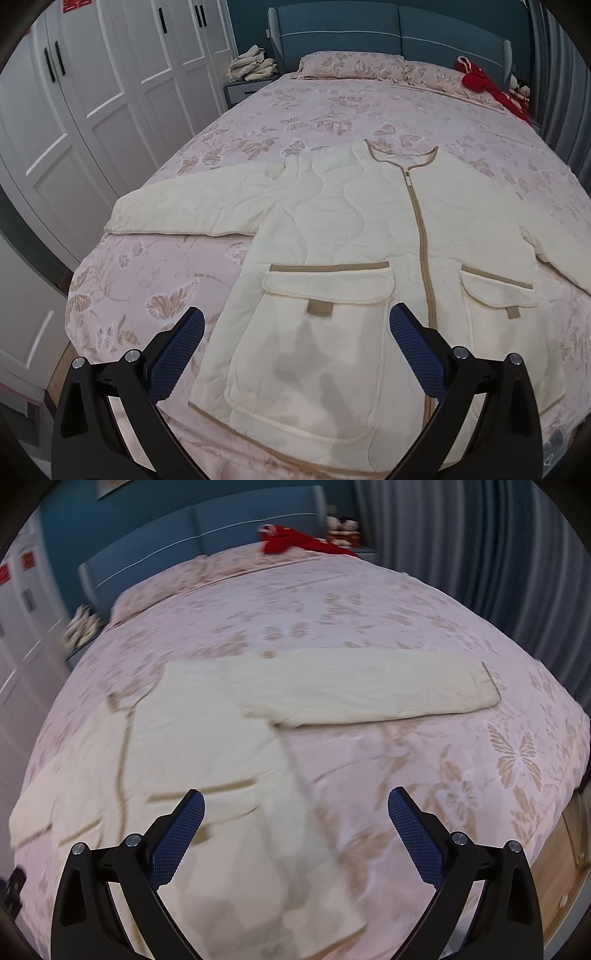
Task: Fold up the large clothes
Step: 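Grasp the jacket sleeve cuff with the right gripper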
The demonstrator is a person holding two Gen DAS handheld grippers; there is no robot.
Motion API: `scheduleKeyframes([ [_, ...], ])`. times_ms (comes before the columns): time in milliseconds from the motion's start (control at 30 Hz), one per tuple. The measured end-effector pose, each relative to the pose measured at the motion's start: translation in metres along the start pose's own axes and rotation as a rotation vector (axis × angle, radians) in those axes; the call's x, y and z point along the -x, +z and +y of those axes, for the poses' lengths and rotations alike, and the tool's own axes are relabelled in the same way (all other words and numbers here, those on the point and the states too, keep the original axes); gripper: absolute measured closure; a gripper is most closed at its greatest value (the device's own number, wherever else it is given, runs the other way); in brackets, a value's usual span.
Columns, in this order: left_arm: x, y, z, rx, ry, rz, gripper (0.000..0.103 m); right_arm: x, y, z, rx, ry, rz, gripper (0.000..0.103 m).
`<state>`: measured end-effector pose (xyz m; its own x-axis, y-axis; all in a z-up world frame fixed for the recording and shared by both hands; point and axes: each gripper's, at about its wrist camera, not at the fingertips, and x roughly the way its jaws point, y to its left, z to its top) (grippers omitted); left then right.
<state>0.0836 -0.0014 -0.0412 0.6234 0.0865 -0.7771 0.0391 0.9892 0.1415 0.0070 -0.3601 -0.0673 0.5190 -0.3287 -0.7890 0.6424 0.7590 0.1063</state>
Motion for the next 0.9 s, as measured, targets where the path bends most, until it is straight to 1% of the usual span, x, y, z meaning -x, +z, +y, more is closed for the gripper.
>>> scheduleKeyframes([
  [67, -0.01, 0.003, -0.006, -0.01, 0.013, 0.015, 0.005, -0.019, 0.014, -0.024, -0.047, -0.024, -0.003, 0.005],
  [100, -0.015, 0.006, -0.007, -0.013, 0.019, 0.022, 0.005, -0.036, 0.025, -0.045, -0.092, -0.05, -0.002, 0.005],
  [133, -0.02, 0.007, -0.009, -0.016, 0.022, 0.03, 0.005, -0.044, 0.03, -0.056, -0.115, -0.059, -0.001, 0.005],
  [233, -0.039, 0.013, -0.017, -0.033, 0.044, 0.086, 0.005, -0.081, 0.049, -0.105, -0.228, -0.089, 0.011, 0.005],
  [367, -0.061, 0.016, -0.024, -0.029, 0.037, 0.119, 0.005, -0.12, 0.063, -0.159, -0.356, -0.119, 0.018, 0.005],
  [500, -0.081, 0.017, -0.029, -0.012, -0.003, 0.168, 0.005, -0.146, 0.068, -0.203, -0.48, -0.129, 0.018, 0.005],
  [600, -0.088, 0.017, -0.031, 0.006, -0.02, 0.156, 0.005, -0.162, 0.07, -0.228, -0.573, -0.128, 0.025, 0.005],
  [700, -0.092, 0.016, -0.034, 0.006, 0.004, 0.138, 0.005, -0.172, 0.072, -0.242, -0.637, -0.119, 0.018, 0.005],
  [733, -0.094, 0.016, -0.035, 0.002, 0.011, 0.139, 0.005, -0.175, 0.075, -0.245, -0.651, -0.118, 0.01, 0.006],
  [800, -0.096, 0.016, -0.035, -0.009, 0.025, 0.138, 0.005, -0.178, 0.082, -0.249, -0.665, -0.105, -0.015, 0.013],
  [833, -0.097, 0.016, -0.035, -0.01, 0.033, 0.137, 0.005, -0.18, 0.087, -0.249, -0.669, -0.088, -0.024, 0.023],
  [867, -0.098, 0.016, -0.034, -0.011, 0.036, 0.138, 0.005, -0.183, 0.093, -0.248, -0.675, -0.079, -0.022, 0.031],
  [900, -0.099, 0.016, -0.033, -0.014, 0.031, 0.142, 0.005, -0.185, 0.098, -0.248, -0.681, -0.091, -0.021, 0.034],
])
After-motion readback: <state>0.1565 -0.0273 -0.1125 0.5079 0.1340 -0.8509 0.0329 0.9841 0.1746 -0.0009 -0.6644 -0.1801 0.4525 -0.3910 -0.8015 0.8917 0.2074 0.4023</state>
